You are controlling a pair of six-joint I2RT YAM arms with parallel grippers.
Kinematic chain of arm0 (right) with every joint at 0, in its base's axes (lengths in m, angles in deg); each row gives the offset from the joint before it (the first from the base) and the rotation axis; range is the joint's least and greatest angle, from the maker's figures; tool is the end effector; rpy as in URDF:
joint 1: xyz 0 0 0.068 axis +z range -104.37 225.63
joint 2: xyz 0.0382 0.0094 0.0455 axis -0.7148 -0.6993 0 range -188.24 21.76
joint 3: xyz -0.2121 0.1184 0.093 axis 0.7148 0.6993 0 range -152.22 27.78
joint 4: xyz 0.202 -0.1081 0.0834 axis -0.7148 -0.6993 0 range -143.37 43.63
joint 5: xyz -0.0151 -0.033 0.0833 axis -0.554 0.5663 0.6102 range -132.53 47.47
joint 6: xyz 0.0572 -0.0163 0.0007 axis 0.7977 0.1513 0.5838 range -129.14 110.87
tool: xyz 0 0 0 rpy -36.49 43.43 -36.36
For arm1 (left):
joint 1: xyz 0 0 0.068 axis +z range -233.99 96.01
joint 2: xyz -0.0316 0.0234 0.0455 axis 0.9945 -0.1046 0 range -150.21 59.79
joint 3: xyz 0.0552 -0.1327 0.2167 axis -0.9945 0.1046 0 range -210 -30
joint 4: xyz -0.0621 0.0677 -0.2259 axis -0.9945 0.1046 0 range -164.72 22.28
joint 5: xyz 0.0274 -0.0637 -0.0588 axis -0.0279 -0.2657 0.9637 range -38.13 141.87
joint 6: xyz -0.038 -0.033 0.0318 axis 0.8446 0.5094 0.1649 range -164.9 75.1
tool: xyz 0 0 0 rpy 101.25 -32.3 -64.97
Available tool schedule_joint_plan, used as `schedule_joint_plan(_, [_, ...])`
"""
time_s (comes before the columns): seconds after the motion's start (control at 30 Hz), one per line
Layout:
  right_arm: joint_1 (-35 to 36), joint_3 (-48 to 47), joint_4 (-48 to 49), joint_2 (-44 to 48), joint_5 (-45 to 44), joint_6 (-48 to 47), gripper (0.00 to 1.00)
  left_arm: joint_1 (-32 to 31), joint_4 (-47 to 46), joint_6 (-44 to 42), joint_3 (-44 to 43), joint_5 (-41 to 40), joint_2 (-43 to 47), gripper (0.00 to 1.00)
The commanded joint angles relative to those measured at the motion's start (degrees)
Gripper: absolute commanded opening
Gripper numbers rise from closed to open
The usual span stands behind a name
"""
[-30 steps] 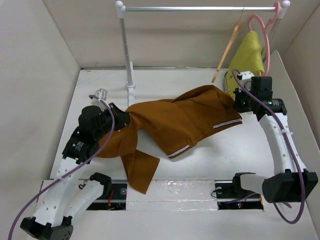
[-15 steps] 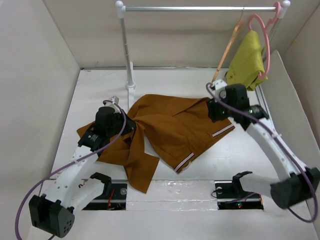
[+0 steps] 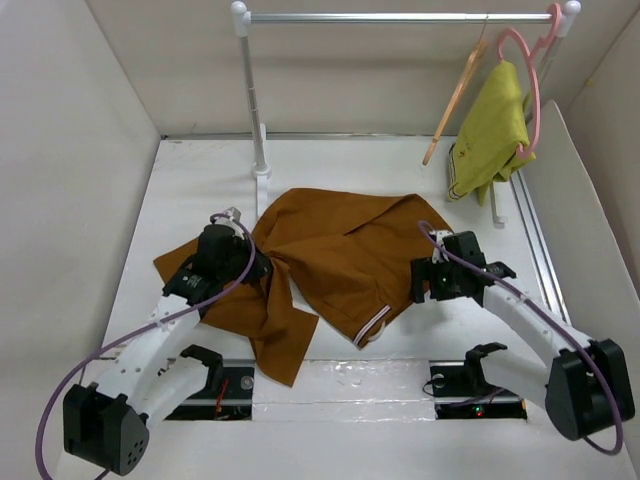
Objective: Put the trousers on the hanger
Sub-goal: Flatten out the trousers at the center of the board.
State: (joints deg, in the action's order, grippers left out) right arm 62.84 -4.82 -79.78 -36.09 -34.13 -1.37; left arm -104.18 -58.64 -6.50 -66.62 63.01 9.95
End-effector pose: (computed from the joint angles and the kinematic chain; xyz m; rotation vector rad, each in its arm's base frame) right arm 0.1677 0.0586 0.1838 -0.2693 2.6041 0.3464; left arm 0.1792 -0.0748 0.2547 -0.2216 2.1673 -0.8080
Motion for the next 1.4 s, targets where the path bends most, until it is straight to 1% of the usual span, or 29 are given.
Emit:
schedule_joint_plan(0.0, [-1.8,0.3,11.2,-3.9,3.7,1.5,0.89,-1.4,0.5,-1.9,2.5,3.3,-1.6,0.05])
schedule_joint_plan(0.07, [-3.1,1.3,17.5,-6.0,8.2,1.5,0.90,-5.6,2.0,-3.1,0.3,2.2,-7.2,0.25])
schedule_joint_plan(0.1, [-3.1,1.6,18.7,-6.5,10.7,2.5,0.89,-7.4,4.1,-4.5,-2.5,1.2,-9.1,0.25])
schedule_joint_plan(0.17, [-2.2,0.6,19.6,-7.1,11.5,3.9,0.89,-15.9,4.4,-4.5,-4.8,-2.1,-14.6,0.26])
schedule_joint_plan(0.23, [0.3,-1.1,16.6,-5.7,9.1,4.6,0.89,-23.0,3.9,-3.1,-8.3,-7.0,-17.8,0.33])
schedule_joint_plan(0.27, [1.6,-1.9,11.7,-4.0,7.2,4.6,0.89,-28.5,4.5,-3.1,-10.0,-8.0,-21.2,0.48])
schedule_joint_plan(0.3, [3.7,-3.5,9.1,-0.6,3.0,4.8,0.90,-30.4,5.4,-3.2,-13.2,-8.1,-22.8,0.54])
schedule_joint_plan(0.33, [4.6,-4.0,6.3,1.1,1.4,5.4,0.90,-31.2,6.4,-3.8,-14.8,-6.5,-24.1,0.58])
schedule_joint_plan(0.4, [5.2,-3.0,1.7,3.8,1.6,5.8,0.92,-31.2,7.1,-3.8,-17.3,-5.3,-24.4,0.60])
schedule_joint_plan(0.47, [7.1,-0.8,1.6,6.0,4.2,7.3,0.92,-31.2,7.4,-3.7,-18.7,-8.5,-20.3,0.62])
schedule_joint_plan(0.5, [7.9,0.1,1.7,6.2,5.6,8.0,0.92,-29.8,8.6,-3.5,-20.6,-10.3,-19.0,0.65])
schedule_joint_plan(0.57, [11.7,1.7,1.6,5.6,3.7,10.5,0.93,-26.7,9.8,-3.4,-22.2,-14.6,-15.1,0.73])
schedule_joint_plan(0.63, [12.5,3.3,3.3,3.8,1.7,11.7,0.93,-21.8,10.4,-3.1,-22.4,-20.1,-12.9,0.77])
schedule_joint_plan(0.7, [11.8,3.8,6.2,1.6,1.7,12.4,0.80,-18.2,8.4,-1.9,-19.9,-23.0,-9.8,0.79])
schedule_joint_plan(0.73, [11.3,4.0,7.6,0.3,1.0,12.8,0.73,-12.7,7.6,-1.7,-18.7,-22.4,-9.1,0.79])
schedule_joint_plan(0.77, [8.7,4.3,9.5,-2.2,0.7,12.7,0.45,-9.7,6.4,-1.6,-17.4,-21.1,-8.0,0.78])
schedule_joint_plan(0.8, [7.4,4.1,10.1,-3.1,0.3,12.4,0.30,-6.7,5.6,-0.7,-14.9,-19.5,-7.7,0.78])
schedule_joint_plan(0.83, [6.0,4.1,10.5,-3.8,-0.7,12.0,0.17,-1.1,5.3,-0.4,-13.8,-16.1,-7.6,0.78])
schedule_joint_plan(0.87, [4.4,3.5,9.9,-3.9,-1.6,11.5,0.03,1.4,5.0,0.0,-12.3,-14.5,-7.2,0.78])
schedule_joint_plan(0.9, [0.7,3.2,9.6,-3.7,-2.4,10.8,0.00,3.8,3.9,0.3,-9.5,-12.3,-7.3,0.78])
schedule_joint_plan(0.93, [-1.3,2.6,9.1,-3.2,-3.1,9.1,0.00,6.3,3.4,0.1,-8.3,-7.0,-7.5,0.77])
schedule_joint_plan(1.0, [-8.2,0.9,7.0,-1.4,-4.8,7.5,0.00,11.1,1.9,0.0,-5.3,-4.7,-8.4,0.78])
schedule_joint_plan(1.13, [-17.8,-3.2,5.1,1.6,-8.0,4.2,0.00,12.0,1.7,-1.1,-5.4,-10.3,-11.3,0.77])
schedule_joint_plan(1.2, [-19.8,-6.1,3.4,1.7,-13.3,3.2,0.02,12.0,2.7,-2.2,-6.6,-10.5,-13.0,0.76])
schedule_joint_plan(1.23, [-20.5,-9.6,2.3,1.9,-14.6,1.7,0.13,12.0,2.6,-3.0,-6.7,-10.5,-13.4,0.75])
schedule_joint_plan(1.27, [-20.6,-10.6,2.0,2.2,-15.6,0.9,0.49,12.0,2.4,-4.5,-6.8,-10.5,-14.7,0.74])
schedule_joint_plan(1.3, [-20.6,-11.8,2.5,2.4,-13.5,0.9,0.63,12.0,2.5,-5.6,-7.7,-10.5,-15.6,0.72])
schedule_joint_plan(1.33, [-20.6,-13.4,2.6,2.2,-11.0,-0.8,0.70,12.0,2.6,-7.0,-8.4,-10.5,-16.9,0.66])
schedule_joint_plan(1.37, [-20.6,-14.1,1.3,2.0,-8.9,-1.5,0.74,12.0,2.7,-8.0,-9.1,-12.7,-19.5,0.65])
